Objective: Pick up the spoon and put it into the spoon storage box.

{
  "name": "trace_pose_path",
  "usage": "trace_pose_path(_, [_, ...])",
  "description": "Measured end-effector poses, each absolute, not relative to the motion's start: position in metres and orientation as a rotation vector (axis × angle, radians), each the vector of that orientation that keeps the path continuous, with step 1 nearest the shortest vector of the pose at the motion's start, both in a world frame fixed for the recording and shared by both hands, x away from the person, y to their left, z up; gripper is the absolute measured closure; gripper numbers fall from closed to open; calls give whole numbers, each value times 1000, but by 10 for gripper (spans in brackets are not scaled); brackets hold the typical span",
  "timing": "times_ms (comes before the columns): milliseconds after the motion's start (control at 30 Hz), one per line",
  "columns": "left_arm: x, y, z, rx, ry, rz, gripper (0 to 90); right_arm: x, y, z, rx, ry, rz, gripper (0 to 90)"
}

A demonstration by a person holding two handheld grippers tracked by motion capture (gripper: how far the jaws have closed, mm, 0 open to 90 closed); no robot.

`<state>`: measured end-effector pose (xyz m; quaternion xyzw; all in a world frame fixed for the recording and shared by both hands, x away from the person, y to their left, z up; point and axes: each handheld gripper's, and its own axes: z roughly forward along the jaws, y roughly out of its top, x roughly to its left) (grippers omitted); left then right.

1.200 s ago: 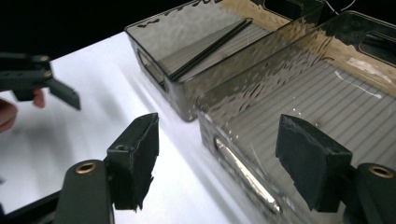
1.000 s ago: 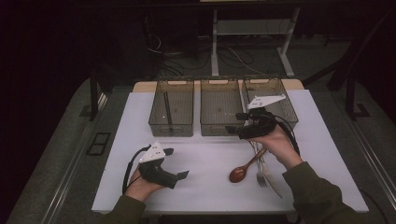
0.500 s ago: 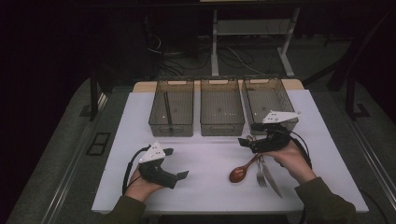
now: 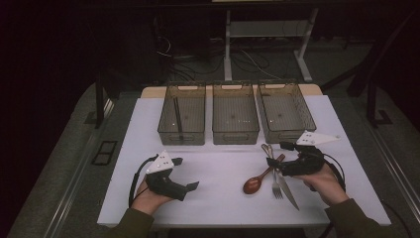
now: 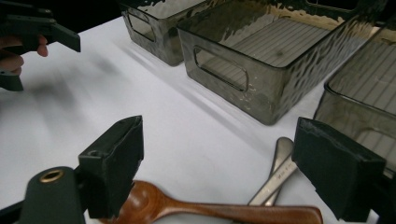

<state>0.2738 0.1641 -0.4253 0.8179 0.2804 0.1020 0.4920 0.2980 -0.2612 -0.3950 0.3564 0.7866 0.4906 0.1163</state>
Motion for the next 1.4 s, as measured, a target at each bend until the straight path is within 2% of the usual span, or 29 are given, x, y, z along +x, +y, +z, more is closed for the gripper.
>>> trace_pose_path(700, [274, 155, -422, 1973, 683, 237, 0, 257, -296, -432, 1107, 2221, 1443, 161])
trace_pose_path(1400, [283, 115, -416, 1984, 640, 193, 0, 245, -298, -435, 1061, 2255, 1415, 161])
